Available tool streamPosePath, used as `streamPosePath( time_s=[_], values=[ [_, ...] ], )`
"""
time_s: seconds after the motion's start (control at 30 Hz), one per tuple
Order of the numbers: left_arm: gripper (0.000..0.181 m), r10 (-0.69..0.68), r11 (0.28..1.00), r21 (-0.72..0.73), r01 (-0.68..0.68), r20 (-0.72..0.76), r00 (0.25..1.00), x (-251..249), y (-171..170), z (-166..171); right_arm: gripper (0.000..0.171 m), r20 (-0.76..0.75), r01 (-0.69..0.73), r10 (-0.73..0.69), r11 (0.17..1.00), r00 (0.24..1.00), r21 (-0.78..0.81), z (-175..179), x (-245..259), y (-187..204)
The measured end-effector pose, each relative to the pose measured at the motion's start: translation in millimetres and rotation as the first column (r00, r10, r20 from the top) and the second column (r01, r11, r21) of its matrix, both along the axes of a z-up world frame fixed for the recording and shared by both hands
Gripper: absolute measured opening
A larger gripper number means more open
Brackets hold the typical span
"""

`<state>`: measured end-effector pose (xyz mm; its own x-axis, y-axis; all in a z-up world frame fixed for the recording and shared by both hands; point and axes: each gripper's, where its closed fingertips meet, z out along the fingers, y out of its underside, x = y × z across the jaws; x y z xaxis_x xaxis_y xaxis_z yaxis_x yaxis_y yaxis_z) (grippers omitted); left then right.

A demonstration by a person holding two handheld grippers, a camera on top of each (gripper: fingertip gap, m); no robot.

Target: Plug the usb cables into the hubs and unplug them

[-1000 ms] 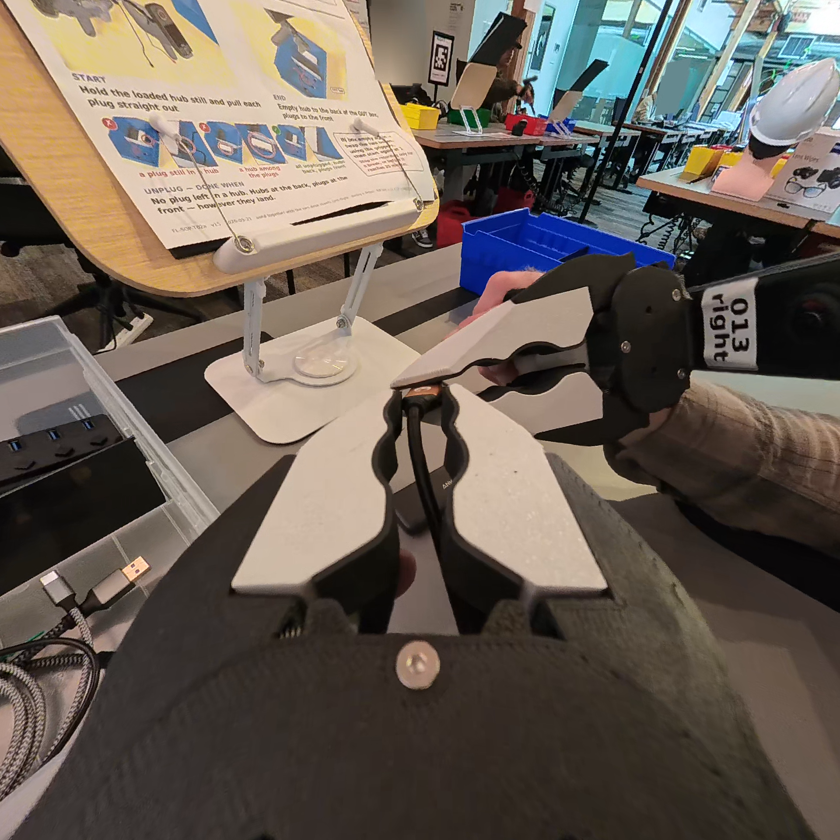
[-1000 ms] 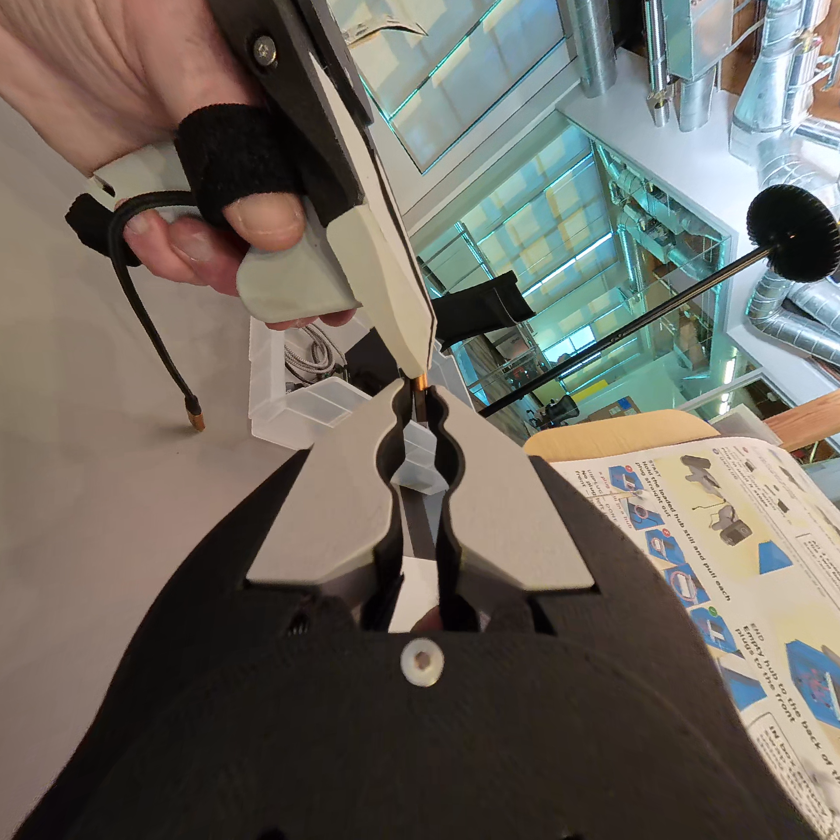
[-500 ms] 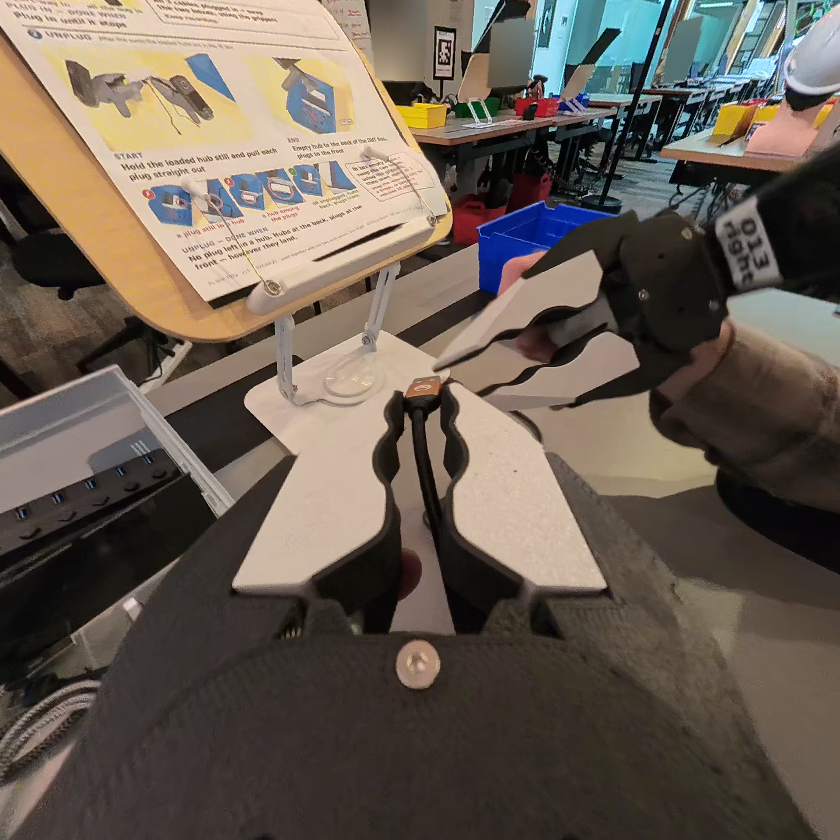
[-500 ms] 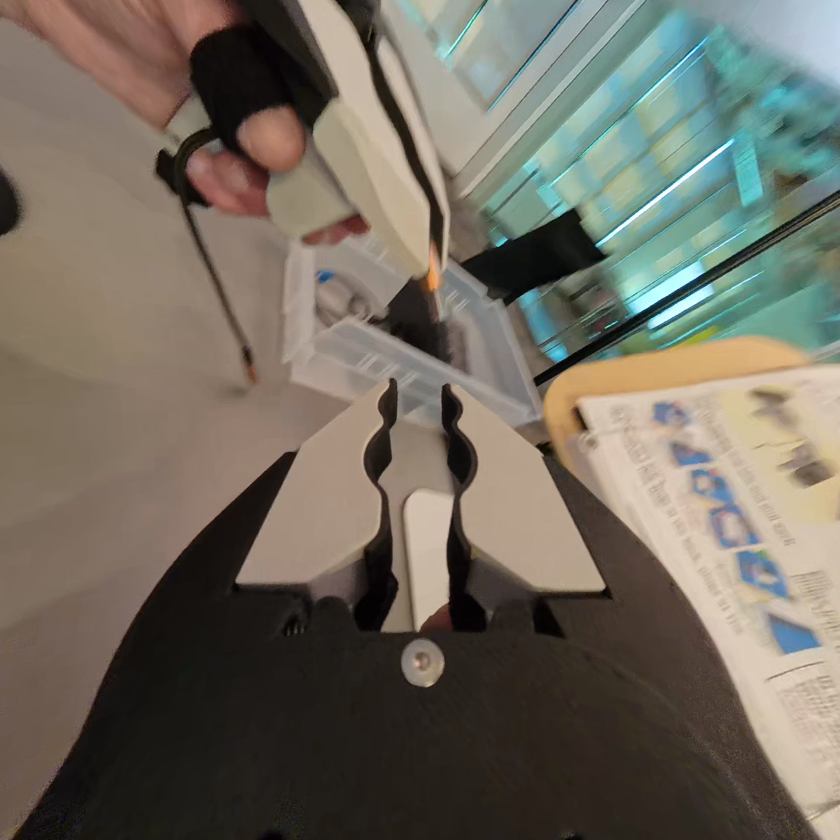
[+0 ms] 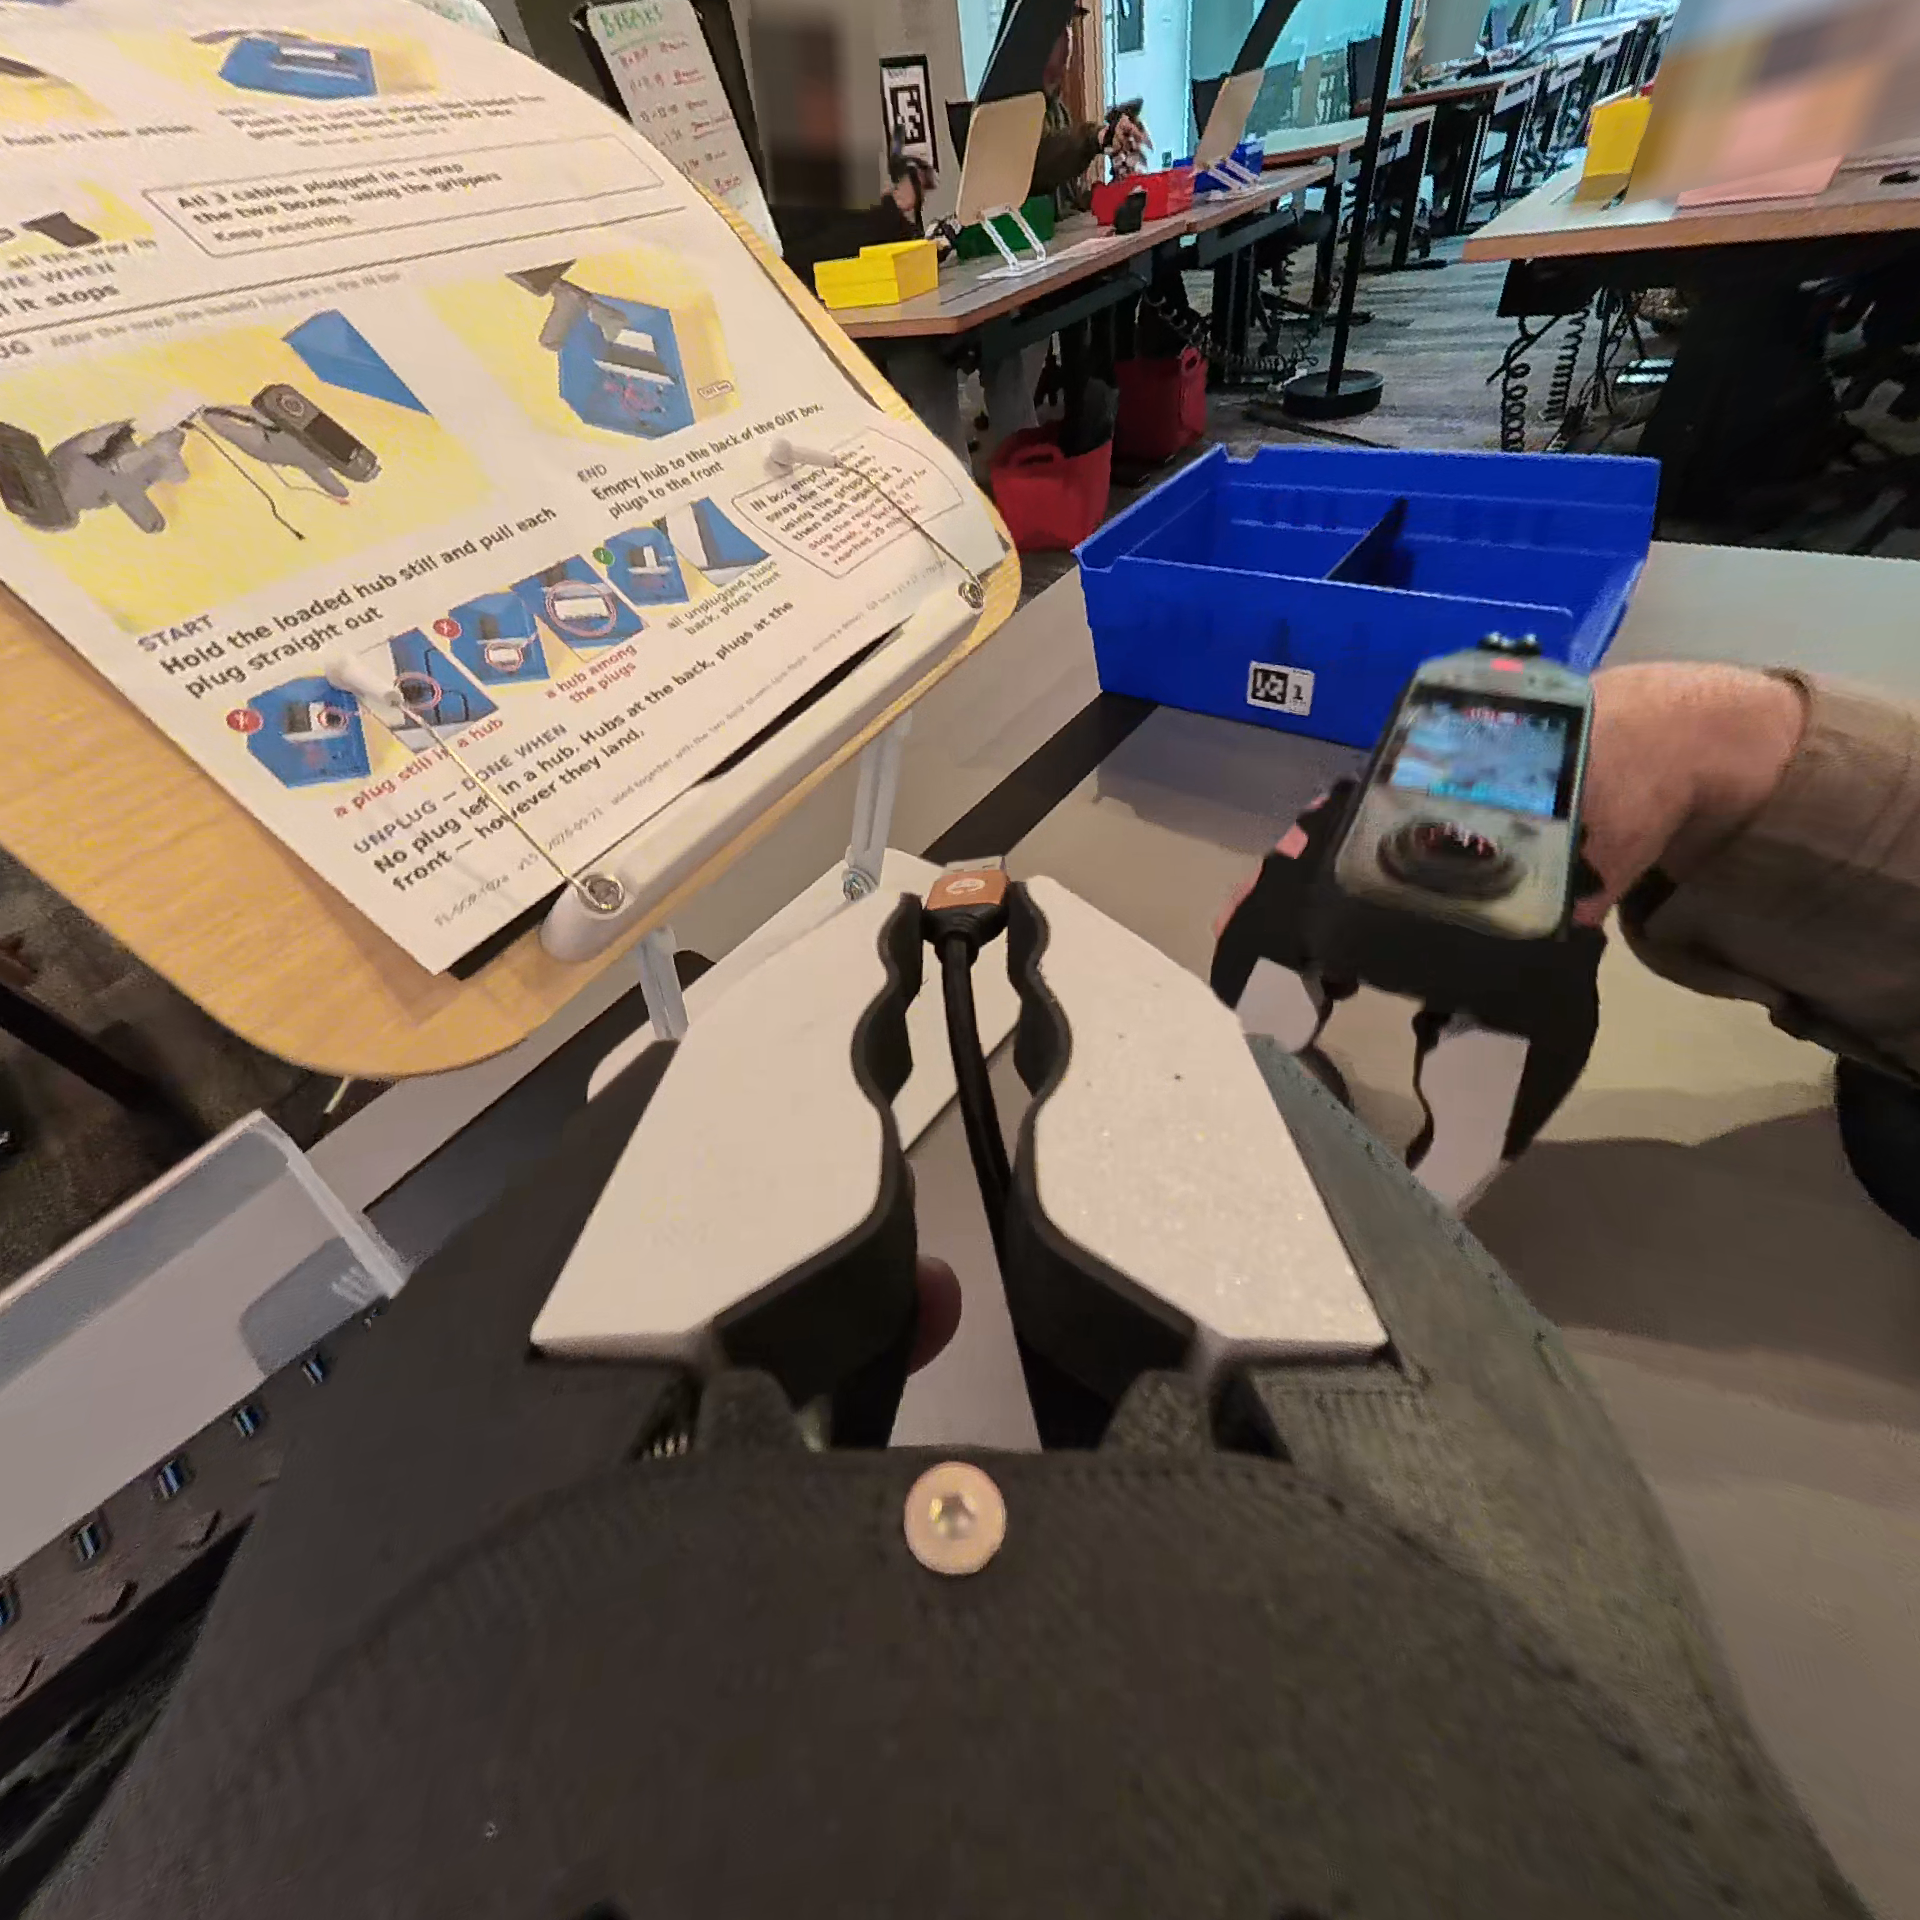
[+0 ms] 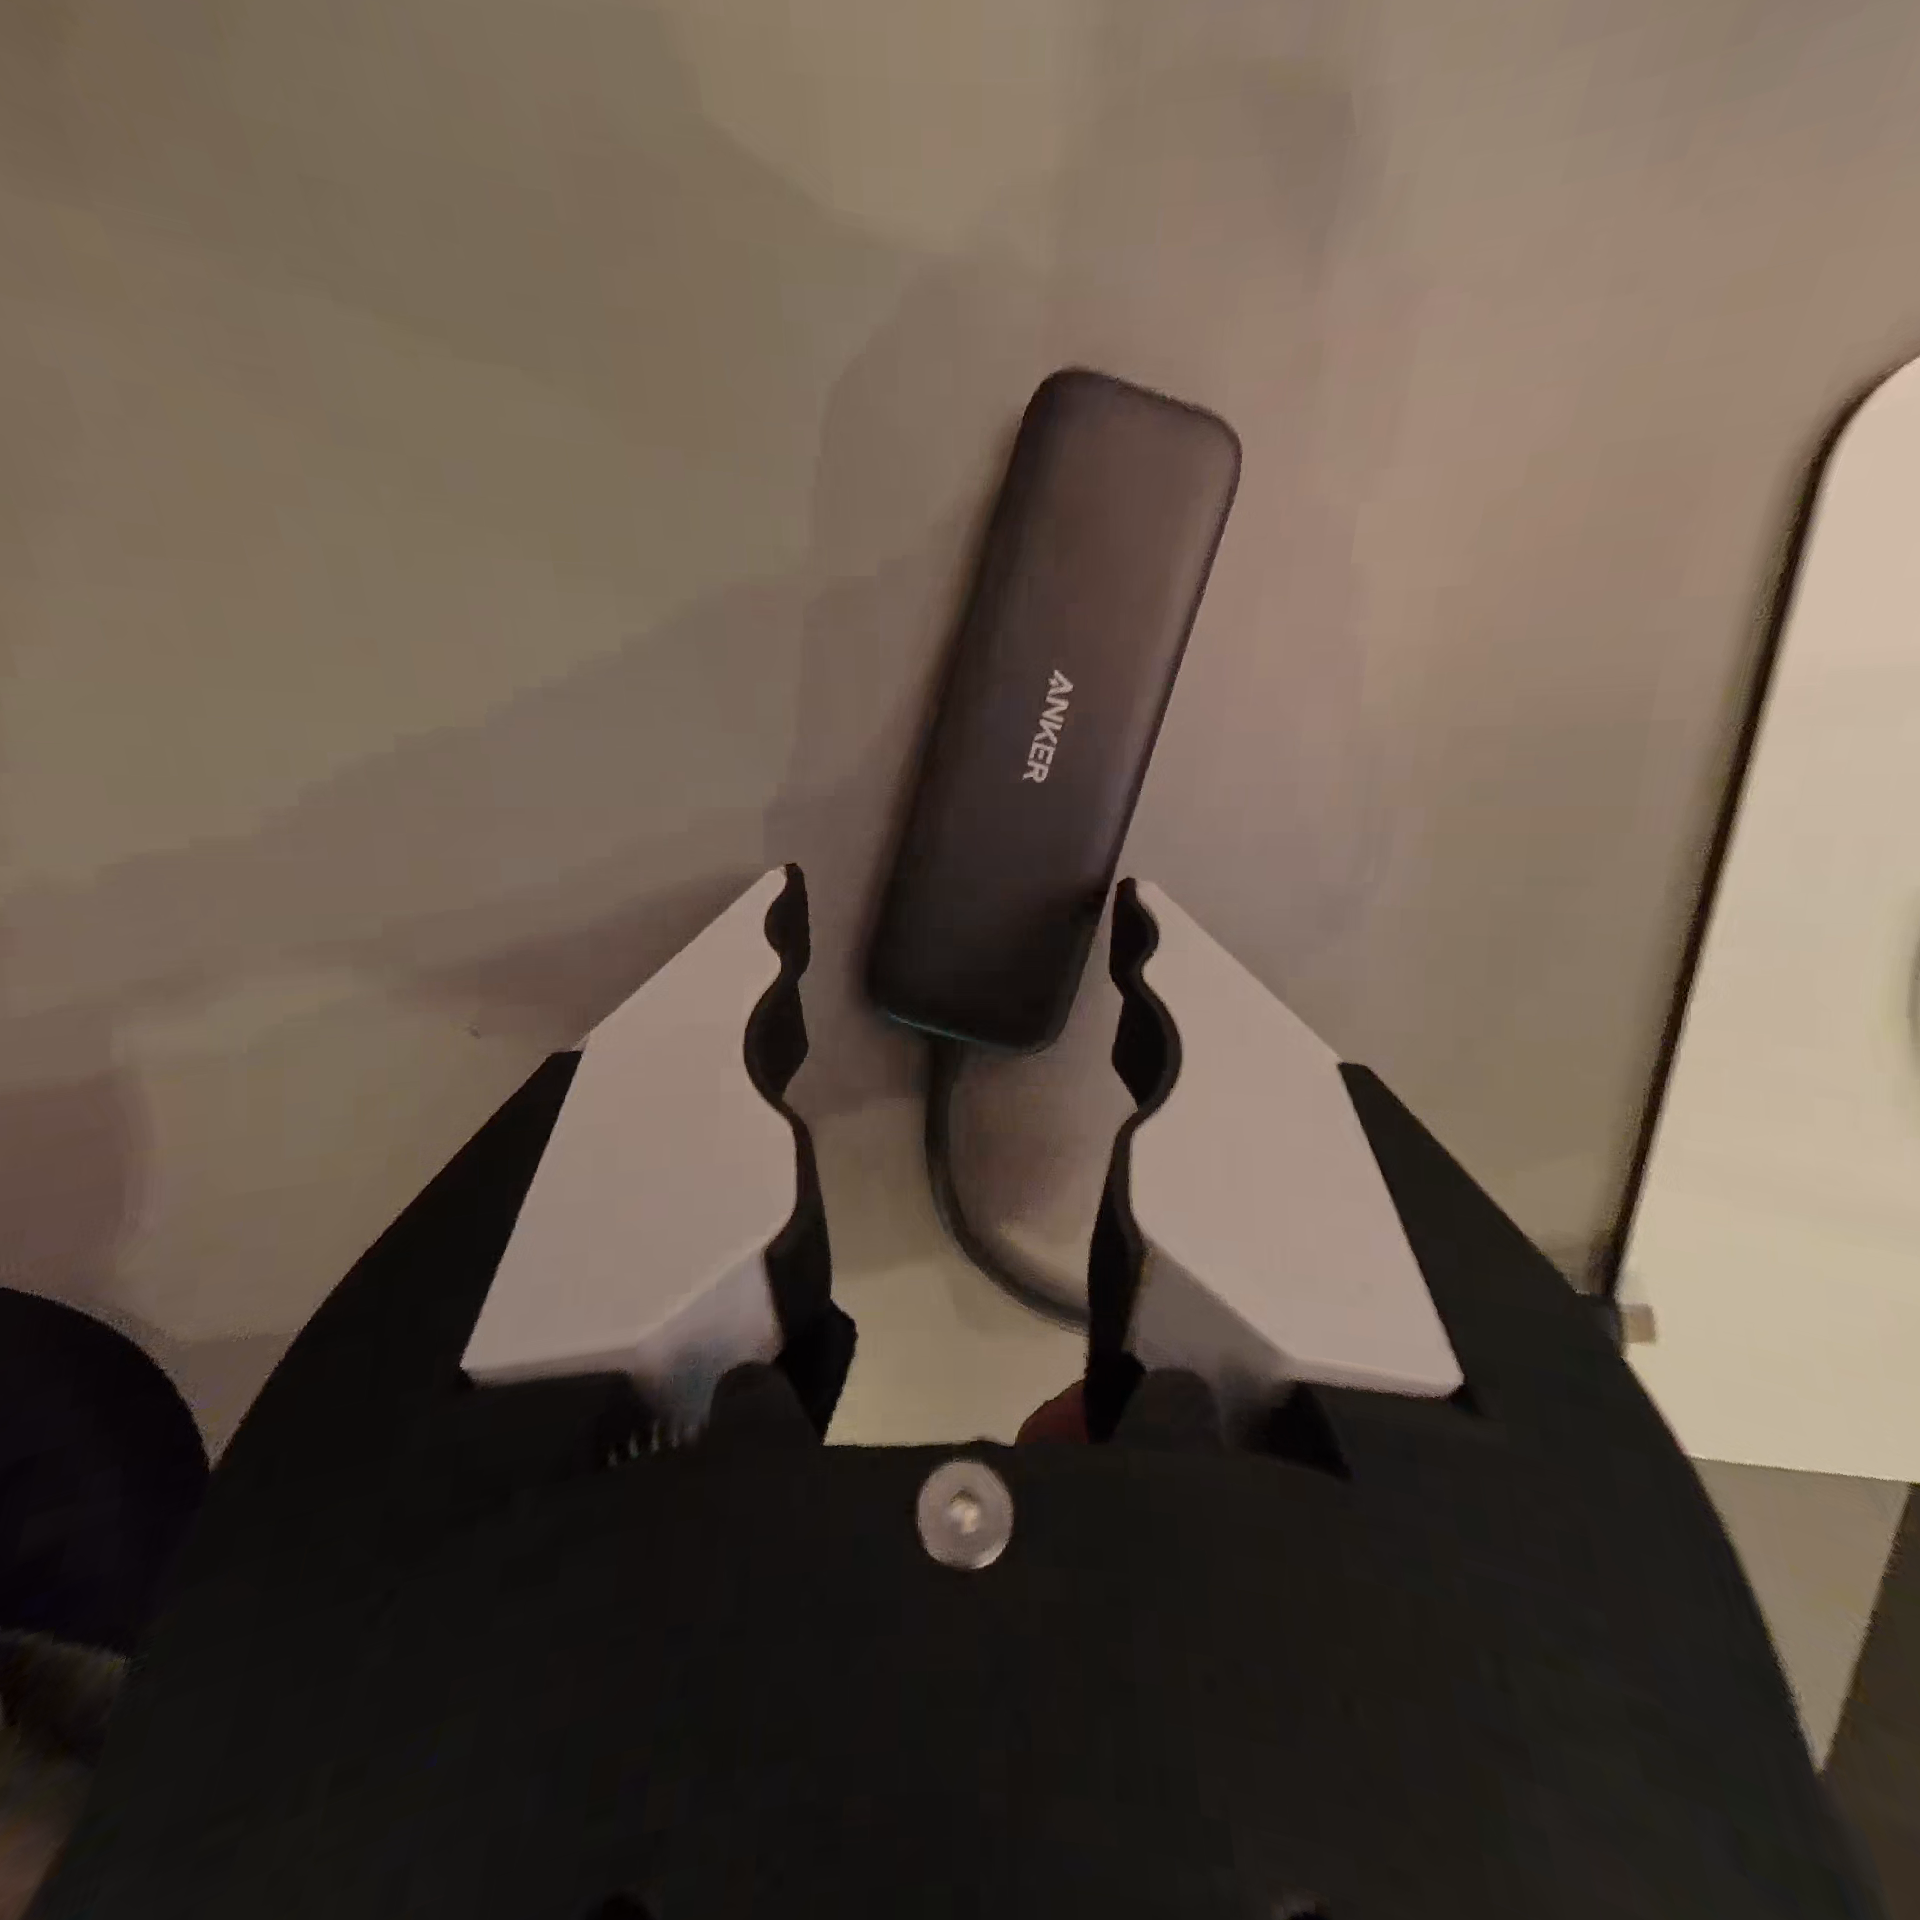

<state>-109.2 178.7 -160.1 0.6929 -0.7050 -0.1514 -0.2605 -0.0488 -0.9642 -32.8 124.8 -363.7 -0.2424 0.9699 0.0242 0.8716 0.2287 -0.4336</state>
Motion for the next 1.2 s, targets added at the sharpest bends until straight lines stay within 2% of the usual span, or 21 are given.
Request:
streamPosePath(
  time_s=[0.13,0.2,0.3,0.47,0.57,0.7,0.87,1.03,1.2],
  values=[
    [0.016,0.004,0.999,0.034,-0.004,-0.012,1.0,8,16,2,0.052,0.018,0.029,-0.028,0.999,0.999,-0.018,-8,-3,2],
    [0.015,0.006,0.999,0.051,-0.006,-0.009,1.0,11,22,4,0.042,0.017,0.039,-0.039,0.999,0.999,-0.019,-7,-4,4],
    [0.015,0.015,0.997,0.08,-0.014,-0.009,1.0,13,29,7,0.041,0.0,0.036,-0.036,0.999,0.999,-0.031,-7,-5,6],
    [0.015,0.04,0.995,0.095,-0.038,-0.014,0.999,4,34,1,0.041,-0.08,0.088,-0.094,0.993,0.992,-0.073,-4,-9,16],
    [0.015,0.064,0.993,0.099,-0.056,-0.074,0.995,-2,36,-10,0.041,-0.163,0.156,-0.174,0.981,0.971,-0.115,7,-12,29],
    [0.015,0.072,0.993,0.105,-0.061,-0.106,0.992,-3,35,-18,0.041,-0.286,0.278,-0.325,0.941,0.902,-0.192,30,-11,53],
    [0.015,0.068,0.988,0.146,-0.05,-0.123,0.99,11,34,-22,0.041,-0.388,0.414,-0.505,0.861,0.771,-0.297,56,2,85],
    [0.016,0.076,0.984,0.177,-0.031,-0.254,0.964,34,37,-45,0.041,-0.438,0.503,-0.619,0.785,0.652,-0.362,72,18,109],
    [0.016,0.086,0.982,0.186,-0.025,-0.33,0.94,53,40,-68,0.04,-0.444,0.53,-0.635,0.772,0.632,-0.351,77,25,115]
  ],
)
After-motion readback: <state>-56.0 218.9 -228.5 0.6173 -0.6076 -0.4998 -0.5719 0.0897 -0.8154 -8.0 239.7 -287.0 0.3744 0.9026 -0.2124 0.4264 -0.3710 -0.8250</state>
